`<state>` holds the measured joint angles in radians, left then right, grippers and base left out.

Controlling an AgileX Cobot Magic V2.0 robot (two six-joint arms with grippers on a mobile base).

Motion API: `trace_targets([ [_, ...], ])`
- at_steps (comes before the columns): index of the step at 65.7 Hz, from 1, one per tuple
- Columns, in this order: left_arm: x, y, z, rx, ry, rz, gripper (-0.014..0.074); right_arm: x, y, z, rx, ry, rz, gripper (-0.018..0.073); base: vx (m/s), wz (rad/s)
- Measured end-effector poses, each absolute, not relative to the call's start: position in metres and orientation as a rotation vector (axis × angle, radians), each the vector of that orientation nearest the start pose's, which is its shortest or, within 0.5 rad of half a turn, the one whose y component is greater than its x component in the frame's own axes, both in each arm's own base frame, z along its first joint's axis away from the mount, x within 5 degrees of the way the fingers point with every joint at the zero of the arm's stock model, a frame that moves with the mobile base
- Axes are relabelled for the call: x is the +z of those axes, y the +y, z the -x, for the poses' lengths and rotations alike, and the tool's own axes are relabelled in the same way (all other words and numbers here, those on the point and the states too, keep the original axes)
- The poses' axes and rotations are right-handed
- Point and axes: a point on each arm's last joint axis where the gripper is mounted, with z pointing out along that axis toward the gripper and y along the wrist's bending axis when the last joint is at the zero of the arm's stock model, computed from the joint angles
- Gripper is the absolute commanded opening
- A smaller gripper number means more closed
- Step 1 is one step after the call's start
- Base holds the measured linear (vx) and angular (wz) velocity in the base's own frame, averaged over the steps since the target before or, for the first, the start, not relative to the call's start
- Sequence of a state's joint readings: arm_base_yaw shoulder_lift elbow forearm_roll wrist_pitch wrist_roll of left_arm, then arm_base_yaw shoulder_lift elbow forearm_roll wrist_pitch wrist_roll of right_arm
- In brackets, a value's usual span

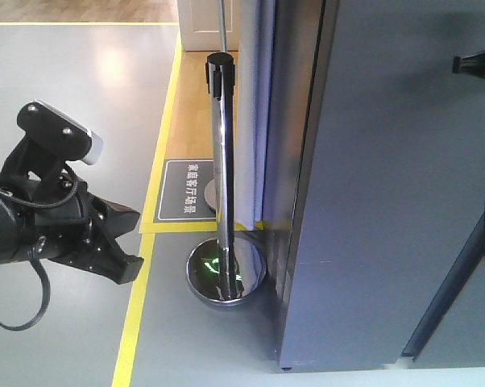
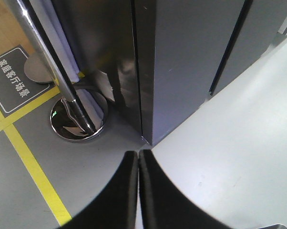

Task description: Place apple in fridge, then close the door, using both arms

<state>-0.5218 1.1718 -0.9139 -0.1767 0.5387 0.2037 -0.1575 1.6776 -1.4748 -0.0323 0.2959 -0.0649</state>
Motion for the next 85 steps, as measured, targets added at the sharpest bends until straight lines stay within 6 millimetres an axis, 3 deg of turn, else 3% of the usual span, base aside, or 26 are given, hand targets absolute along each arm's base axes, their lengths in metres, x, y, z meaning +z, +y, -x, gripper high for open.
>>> trace_targets([
  [15, 0.319, -0.130, -0.209, -0.349, 2.186, -0.695, -0.0006, 0.367, -0.050, -0.377, -0.153, 2.042, -0.036, -0.0002, 0.00, 0.00],
  [32, 0.319, -0.130, -0.209, -0.349, 2.186, -0.695, -0.0006, 0.351, -0.010, -0.336, -0.100, 2.083, 0.094, -0.0002, 0.00, 0.00],
  [54, 0.319, -0.130, -0.209, -0.349, 2.186, -0.695, -0.0006, 0.337, 0.022, -0.243, -0.010, 2.157, 0.203, -0.0002, 0.00, 0.00],
  [85, 0.319, -0.130, -0.209, -0.349, 2.186, -0.695, -0.0006, 0.305, 0.010, -0.121, -0.021, 2.378, 0.191, -0.0002, 0.00, 0.00],
])
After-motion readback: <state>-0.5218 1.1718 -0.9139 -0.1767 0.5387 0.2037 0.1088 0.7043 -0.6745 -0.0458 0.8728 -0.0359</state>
